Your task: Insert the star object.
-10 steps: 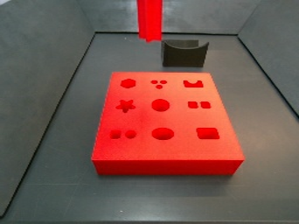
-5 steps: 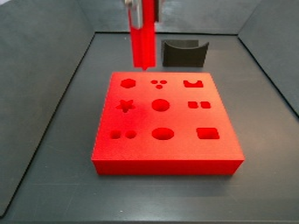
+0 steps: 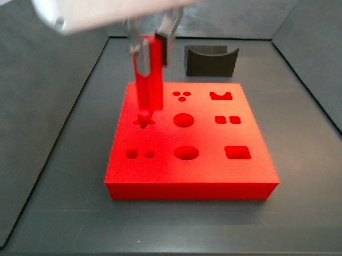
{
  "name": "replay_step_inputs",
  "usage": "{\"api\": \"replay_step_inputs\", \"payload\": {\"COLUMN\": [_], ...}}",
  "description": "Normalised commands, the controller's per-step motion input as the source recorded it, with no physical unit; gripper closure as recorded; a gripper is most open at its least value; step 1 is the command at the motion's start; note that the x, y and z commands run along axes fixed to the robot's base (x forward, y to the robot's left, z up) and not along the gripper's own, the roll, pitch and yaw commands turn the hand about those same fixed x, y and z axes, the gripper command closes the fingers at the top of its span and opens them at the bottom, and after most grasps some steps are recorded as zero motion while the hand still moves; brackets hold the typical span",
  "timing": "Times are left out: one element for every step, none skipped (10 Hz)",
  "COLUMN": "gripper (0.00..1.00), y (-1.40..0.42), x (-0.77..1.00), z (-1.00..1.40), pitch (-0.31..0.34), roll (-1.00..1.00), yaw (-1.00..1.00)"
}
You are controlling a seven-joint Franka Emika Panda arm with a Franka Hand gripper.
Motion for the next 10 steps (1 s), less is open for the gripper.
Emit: {"api": "replay_step_inputs", "payload": {"gripper": [1.0,1.0,1.0,1.0,1.0,1.0,1.0,1.0,1.0,1.0], "y": [0.01,0.25,0.27,0.19,0.0,0.0,-0.05,0.0,0.0,0.0], "x": [0.0,0.0,-0.04,-0.16,-0.01,-0.04,-0.01,0.0,0.0,0.0], "z": [-0.21,-0.09,-0.12,-0.23,-0.24,-0.31,-0.33,-0.34,-0.3,-0.28], "pitch": [-0.036,-0.027,-0.047,-0.09,-0.109,-0.109,-0.109,-0.119,-0.104,-0.091], "roll": [0.0,0.0,0.0,0.0,0.0,0.05,0.03,0.02,0.02,0.04], "yaw": [0.17,0.28,0.3,0.39,0.45,0.37,0.33,0.31,0.29,0.3]}}
